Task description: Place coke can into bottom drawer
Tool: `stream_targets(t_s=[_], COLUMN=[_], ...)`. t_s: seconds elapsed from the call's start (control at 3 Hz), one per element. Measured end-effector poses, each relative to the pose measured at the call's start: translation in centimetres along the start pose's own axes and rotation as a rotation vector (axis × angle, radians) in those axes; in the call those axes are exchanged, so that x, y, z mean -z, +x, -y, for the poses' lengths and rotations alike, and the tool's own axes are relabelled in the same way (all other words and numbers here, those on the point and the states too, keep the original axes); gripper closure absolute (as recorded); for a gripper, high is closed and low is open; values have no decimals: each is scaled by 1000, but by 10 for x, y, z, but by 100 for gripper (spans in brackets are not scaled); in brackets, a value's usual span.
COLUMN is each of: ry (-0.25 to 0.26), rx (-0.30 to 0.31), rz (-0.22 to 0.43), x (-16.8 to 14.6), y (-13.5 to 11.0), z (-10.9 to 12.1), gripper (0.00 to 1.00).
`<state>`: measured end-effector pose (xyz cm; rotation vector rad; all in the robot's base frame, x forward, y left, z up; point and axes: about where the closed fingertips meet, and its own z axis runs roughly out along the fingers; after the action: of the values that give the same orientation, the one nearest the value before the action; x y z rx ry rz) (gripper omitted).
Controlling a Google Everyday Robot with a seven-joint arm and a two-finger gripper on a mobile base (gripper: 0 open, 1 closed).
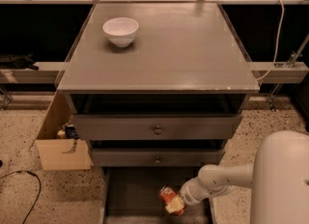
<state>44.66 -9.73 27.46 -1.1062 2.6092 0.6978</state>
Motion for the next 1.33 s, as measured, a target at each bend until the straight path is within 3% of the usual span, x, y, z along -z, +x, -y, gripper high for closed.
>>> stream_targets(t_s=[0.67,1.33], ry=[18,18], rx=[-2,-52], rz=[18,12], x=[-22,-51], y=[-9,3], z=[21,48], gripper=[100,100])
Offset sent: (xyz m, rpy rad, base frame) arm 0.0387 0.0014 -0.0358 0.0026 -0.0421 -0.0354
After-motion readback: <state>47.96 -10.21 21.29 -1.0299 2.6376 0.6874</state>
